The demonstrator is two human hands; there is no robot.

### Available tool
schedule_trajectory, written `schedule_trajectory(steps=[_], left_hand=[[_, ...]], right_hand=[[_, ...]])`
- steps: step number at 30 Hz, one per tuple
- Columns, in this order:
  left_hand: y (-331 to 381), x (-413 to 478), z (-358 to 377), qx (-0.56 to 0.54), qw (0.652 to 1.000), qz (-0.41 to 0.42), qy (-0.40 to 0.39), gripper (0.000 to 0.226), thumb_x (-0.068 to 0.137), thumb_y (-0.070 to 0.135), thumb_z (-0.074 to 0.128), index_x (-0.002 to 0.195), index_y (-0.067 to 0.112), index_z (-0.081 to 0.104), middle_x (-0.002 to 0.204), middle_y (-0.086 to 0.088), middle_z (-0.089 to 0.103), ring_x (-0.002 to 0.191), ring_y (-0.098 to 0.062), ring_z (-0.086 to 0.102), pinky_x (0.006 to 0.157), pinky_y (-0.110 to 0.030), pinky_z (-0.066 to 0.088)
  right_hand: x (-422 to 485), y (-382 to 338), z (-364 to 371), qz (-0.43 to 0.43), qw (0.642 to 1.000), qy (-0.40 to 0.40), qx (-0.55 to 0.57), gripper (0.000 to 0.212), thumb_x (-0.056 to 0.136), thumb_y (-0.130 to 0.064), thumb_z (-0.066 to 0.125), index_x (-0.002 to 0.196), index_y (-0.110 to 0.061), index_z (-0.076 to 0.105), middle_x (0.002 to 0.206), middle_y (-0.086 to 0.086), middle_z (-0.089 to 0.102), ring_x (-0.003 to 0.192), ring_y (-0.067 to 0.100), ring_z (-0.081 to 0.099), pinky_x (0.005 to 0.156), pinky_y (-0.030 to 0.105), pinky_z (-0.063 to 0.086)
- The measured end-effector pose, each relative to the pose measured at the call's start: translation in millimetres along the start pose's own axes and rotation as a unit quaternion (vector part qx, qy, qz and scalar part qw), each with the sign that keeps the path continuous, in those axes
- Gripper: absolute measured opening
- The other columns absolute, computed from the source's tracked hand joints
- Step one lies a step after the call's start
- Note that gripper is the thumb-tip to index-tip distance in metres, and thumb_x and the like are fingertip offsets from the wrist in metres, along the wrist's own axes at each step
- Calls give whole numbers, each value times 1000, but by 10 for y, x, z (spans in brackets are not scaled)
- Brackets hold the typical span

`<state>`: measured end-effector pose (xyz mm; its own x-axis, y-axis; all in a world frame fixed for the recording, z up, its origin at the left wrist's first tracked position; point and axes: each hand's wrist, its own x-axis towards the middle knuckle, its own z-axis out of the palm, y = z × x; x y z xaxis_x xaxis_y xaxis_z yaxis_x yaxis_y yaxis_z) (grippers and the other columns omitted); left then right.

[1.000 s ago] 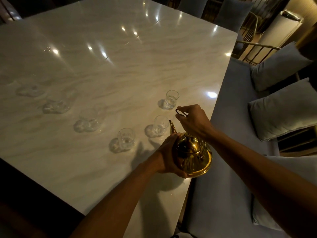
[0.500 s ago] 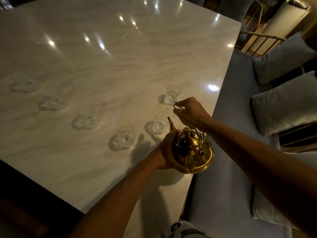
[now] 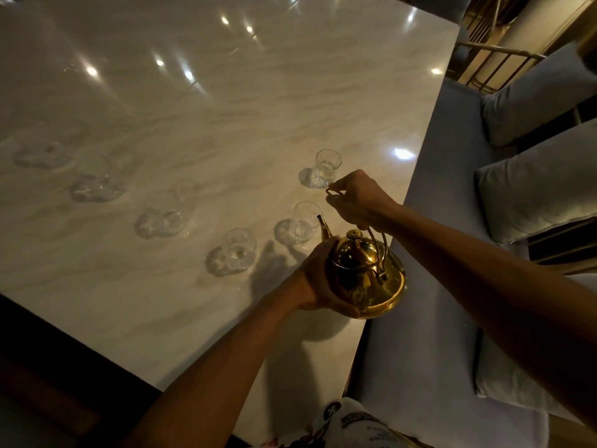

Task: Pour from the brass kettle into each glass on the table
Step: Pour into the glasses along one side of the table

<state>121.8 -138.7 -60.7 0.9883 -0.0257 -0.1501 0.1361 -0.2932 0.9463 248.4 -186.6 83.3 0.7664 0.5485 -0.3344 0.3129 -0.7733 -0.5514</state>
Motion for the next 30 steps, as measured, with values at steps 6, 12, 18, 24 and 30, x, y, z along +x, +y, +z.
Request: schedule_trajectory(steps=[6,12,18,24,30], left_hand=[[-5,0,-38,-8,1000,9,6,121,48,55,96,148,33,33,149,8,49,138,-13,48,111,-47,49],[0,-6,-83,2,1000,16,13,122,48,57,95,150,31,32,150,6,48,139,-14,47,112,-47,48],[6,-2,-85,2,1000,21,16,117,49,53,96,147,31,35,148,6,50,137,-14,49,110,-47,49],[17,-3,-64,-5,1000,24,7,120,49,54,95,148,31,33,149,6,49,138,-14,48,111,-46,49],[24,19,-54,3,1000,22,4,122,48,56,96,149,33,31,150,7,48,139,-13,47,112,-47,48]], right_hand=[[-26,-73,-19,-8,1000,-1,-4,38,96,-12,54,132,-2,56,94,10,62,46,5,43,27,8,29],[-32,-121,-50,-17,1000,-6,-7,37,96,-13,53,131,0,57,89,8,63,48,5,43,28,5,29],[-30,-137,-56,1,1000,-12,-2,39,96,-14,54,134,-3,55,75,-1,54,44,9,45,28,12,32],[-71,-132,-71,5,1000,-16,1,38,97,-12,52,133,-2,55,61,-5,45,42,12,45,29,16,34],[-72,-115,-95,9,1000,-12,11,34,96,-11,53,129,-1,58,59,-4,47,44,13,44,37,24,36]])
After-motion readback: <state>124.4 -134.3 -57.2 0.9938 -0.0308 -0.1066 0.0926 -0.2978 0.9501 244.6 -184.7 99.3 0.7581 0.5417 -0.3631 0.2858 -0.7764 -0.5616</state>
